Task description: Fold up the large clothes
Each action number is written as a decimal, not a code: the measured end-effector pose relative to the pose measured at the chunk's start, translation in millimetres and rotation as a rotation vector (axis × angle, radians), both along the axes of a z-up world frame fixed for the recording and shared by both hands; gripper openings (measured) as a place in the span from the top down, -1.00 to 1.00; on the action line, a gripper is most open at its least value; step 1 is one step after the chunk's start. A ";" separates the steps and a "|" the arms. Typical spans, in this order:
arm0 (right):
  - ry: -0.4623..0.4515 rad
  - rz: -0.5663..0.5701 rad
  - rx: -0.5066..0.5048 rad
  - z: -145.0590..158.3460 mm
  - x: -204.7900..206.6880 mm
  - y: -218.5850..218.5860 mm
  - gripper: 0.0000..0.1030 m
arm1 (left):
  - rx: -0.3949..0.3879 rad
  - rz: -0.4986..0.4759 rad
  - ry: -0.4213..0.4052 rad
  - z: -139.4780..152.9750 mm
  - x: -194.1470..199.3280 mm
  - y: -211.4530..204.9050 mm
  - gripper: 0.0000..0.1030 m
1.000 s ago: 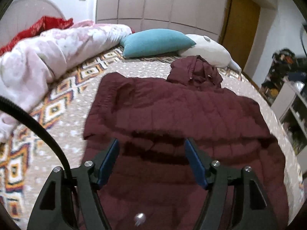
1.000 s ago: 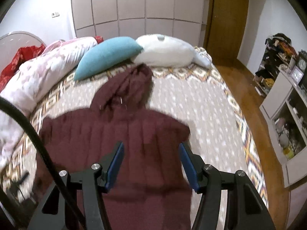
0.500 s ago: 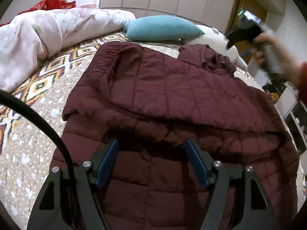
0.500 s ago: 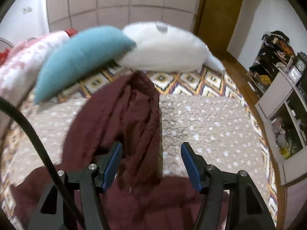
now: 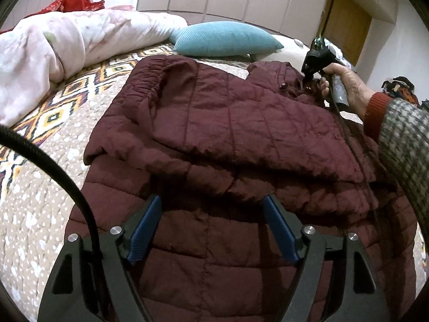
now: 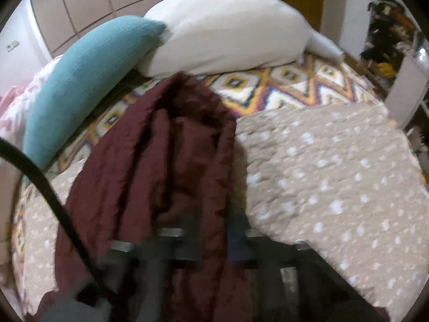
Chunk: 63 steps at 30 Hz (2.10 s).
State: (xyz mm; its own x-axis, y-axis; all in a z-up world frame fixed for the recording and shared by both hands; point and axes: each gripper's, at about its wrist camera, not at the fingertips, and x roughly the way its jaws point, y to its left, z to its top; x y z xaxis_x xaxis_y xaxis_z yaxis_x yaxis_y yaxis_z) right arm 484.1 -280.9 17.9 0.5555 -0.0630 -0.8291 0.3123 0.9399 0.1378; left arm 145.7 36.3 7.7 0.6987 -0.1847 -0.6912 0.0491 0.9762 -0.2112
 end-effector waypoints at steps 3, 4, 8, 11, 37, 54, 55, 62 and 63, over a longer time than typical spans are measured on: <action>-0.075 0.037 -0.040 24.1 -20.2 16.1 0.80 | -0.012 -0.004 -0.001 0.9 0.1 0.8 -0.51; -0.100 0.061 -0.059 37.6 -31.4 24.0 0.81 | -0.015 -0.005 0.000 1.2 0.5 1.5 -0.51; -0.190 0.222 -0.167 90.6 -97.0 62.7 0.81 | -0.041 -0.002 -0.022 7.6 -3.9 6.3 -0.51; -0.242 0.353 -0.219 113.2 -166.7 85.0 0.81 | -0.036 0.031 -0.068 18.4 -11.1 11.3 -0.51; -0.152 0.624 -0.690 -38.5 -391.0 102.4 0.76 | -0.124 -0.063 -0.027 125.1 31.1 4.9 -0.78; -0.230 0.437 -0.208 28.2 -413.8 38.8 0.40 | -0.234 -0.260 0.154 83.7 16.7 -26.8 0.65; -0.237 0.431 -0.196 29.7 -414.9 38.7 0.40 | -0.233 -0.260 0.151 81.4 10.2 -26.8 0.65; -0.246 0.412 -0.012 36.8 -385.9 55.3 0.39 | -0.203 -0.188 0.233 27.7 19.6 -38.2 0.53; -0.237 0.418 0.006 34.1 -378.4 60.0 0.39 | -0.233 -0.189 0.228 29.8 16.8 -33.6 0.53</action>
State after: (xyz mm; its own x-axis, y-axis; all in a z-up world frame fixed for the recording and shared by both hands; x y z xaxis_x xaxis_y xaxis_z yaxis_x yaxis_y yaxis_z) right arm 105.7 -220.9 52.0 0.7062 0.2108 -0.6759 -0.1331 0.9772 0.1657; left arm 162.5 2.8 37.5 0.4705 -0.4663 -0.7491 0.1496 0.8788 -0.4530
